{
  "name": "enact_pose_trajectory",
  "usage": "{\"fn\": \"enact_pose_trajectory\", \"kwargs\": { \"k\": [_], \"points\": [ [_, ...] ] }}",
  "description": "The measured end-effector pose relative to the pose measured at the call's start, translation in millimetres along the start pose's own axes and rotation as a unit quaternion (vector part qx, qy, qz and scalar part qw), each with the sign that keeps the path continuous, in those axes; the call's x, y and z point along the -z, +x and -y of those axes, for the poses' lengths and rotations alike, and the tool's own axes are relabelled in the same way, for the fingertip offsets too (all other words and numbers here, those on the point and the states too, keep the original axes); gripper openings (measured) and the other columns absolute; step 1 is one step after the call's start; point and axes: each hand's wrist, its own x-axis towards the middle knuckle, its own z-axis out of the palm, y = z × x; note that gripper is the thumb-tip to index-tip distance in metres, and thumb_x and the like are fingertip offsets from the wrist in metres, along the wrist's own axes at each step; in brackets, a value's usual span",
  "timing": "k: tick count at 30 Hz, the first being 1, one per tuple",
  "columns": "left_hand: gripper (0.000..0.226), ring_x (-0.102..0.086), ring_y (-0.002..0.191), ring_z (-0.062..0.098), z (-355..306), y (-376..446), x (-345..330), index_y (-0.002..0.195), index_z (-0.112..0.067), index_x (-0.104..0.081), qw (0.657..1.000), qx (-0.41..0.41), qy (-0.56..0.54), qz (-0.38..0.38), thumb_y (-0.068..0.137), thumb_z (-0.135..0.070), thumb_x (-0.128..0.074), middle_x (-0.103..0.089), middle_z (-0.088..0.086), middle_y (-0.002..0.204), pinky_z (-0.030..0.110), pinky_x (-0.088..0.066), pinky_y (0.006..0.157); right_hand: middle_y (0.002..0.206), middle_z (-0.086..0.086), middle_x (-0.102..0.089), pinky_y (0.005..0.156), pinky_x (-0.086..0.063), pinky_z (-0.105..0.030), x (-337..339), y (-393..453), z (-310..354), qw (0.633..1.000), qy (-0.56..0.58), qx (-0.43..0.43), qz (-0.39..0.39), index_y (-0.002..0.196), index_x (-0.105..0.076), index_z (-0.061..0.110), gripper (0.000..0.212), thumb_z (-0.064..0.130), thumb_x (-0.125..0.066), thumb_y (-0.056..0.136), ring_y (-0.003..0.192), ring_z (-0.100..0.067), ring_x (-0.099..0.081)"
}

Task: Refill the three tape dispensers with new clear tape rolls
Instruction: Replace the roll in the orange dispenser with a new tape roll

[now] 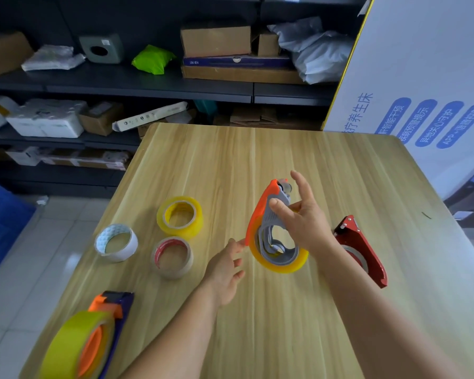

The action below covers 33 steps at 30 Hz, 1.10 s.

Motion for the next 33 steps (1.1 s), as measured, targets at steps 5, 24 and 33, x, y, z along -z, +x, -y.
{"fn": "enact_pose_trajectory", "kwargs": {
  "k": [5,24,33],
  "points": [
    [0.058,-0.045,0.118,-0.013,19,-11,9,0.116,-0.035,-0.059,0.985,-0.134,0.079,0.075,0.059,-0.041,-0.068,-0.055,-0.021,0.127,0.016,-0.036,0.085,0.089,-0.013,-0.069,0.079,-0.056,-0.048,-9,5,5,0.999,0.005,-0.05,0.006,0.137,-0.019,0.054,0.071,0.06,-0.06,0.08,0.078,-0.029,-0.069],
    [0.074,-0.055,0.123,0.01,76,-69,40,0.126,-0.025,-0.057,0.963,-0.252,0.033,-0.085,0.057,-0.035,-0.082,-0.065,-0.009,0.126,0.041,-0.039,0.106,0.145,-0.01,-0.043,0.089,-0.038,-0.03,-66,-28,39,0.98,0.035,-0.12,0.157,0.153,-0.01,0.019,0.09,0.038,-0.065,0.085,0.126,-0.027,-0.047],
    [0.071,-0.059,0.111,-0.005,108,-127,87,0.119,-0.024,-0.061,0.979,-0.197,-0.028,-0.052,0.054,-0.051,-0.071,-0.07,-0.017,0.114,0.02,-0.039,0.087,0.12,-0.007,-0.047,0.095,-0.048,-0.04,-105,-104,48,0.956,0.09,-0.193,0.2,0.149,-0.021,0.014,0.068,0.018,-0.053,0.089,0.11,-0.029,-0.054]
  ]
}}
